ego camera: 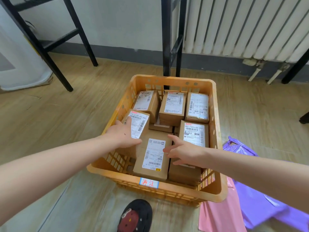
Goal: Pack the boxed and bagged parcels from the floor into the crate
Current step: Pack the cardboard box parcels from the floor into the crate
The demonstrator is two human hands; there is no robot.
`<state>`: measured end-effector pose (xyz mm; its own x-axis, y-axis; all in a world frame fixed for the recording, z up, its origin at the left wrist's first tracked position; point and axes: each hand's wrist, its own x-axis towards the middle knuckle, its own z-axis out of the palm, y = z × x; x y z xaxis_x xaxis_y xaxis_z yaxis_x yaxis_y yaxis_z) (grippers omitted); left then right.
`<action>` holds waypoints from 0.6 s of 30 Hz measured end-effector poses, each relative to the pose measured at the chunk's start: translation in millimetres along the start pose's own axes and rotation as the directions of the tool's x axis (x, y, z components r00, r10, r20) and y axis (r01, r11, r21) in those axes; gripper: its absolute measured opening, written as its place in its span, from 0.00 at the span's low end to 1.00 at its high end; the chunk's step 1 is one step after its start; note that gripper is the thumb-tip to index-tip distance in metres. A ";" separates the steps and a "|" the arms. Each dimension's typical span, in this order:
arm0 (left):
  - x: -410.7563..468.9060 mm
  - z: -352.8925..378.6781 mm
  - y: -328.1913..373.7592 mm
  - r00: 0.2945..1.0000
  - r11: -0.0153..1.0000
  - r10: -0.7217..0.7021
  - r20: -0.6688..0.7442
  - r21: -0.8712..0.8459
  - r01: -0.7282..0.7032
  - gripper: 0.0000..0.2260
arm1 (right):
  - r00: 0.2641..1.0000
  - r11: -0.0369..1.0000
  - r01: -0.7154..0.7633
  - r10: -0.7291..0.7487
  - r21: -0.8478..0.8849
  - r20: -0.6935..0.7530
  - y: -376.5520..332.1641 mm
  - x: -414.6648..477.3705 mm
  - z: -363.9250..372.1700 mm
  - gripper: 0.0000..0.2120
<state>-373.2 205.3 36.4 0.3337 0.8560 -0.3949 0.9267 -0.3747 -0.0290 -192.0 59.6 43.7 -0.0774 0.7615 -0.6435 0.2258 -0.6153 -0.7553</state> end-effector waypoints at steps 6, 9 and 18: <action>0.7 5.0 15.6 0.998 0.963 -0.054 0.014 0.263 0.048 0.50 | 1.000 0.999 0.002 -0.003 -0.039 -0.025 -1.5 -2.2 -5.6 0.34; 7.9 4.0 31.1 0.997 0.950 -0.080 -0.004 0.302 0.077 0.53 | 1.000 0.999 0.016 -0.017 -0.038 -0.014 -5.4 1.3 -4.8 0.35; 13.2 7.9 53.8 0.989 0.910 -0.142 0.029 0.397 0.119 0.57 | 0.996 0.907 0.094 -0.091 -0.411 0.026 -5.9 17.4 1.2 0.33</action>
<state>-320.3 193.7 22.3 0.1932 0.8899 -0.4133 0.8148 -0.3802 -0.4377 -195.8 76.3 36.8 -0.1227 0.8089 -0.5750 0.5965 -0.4030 -0.6942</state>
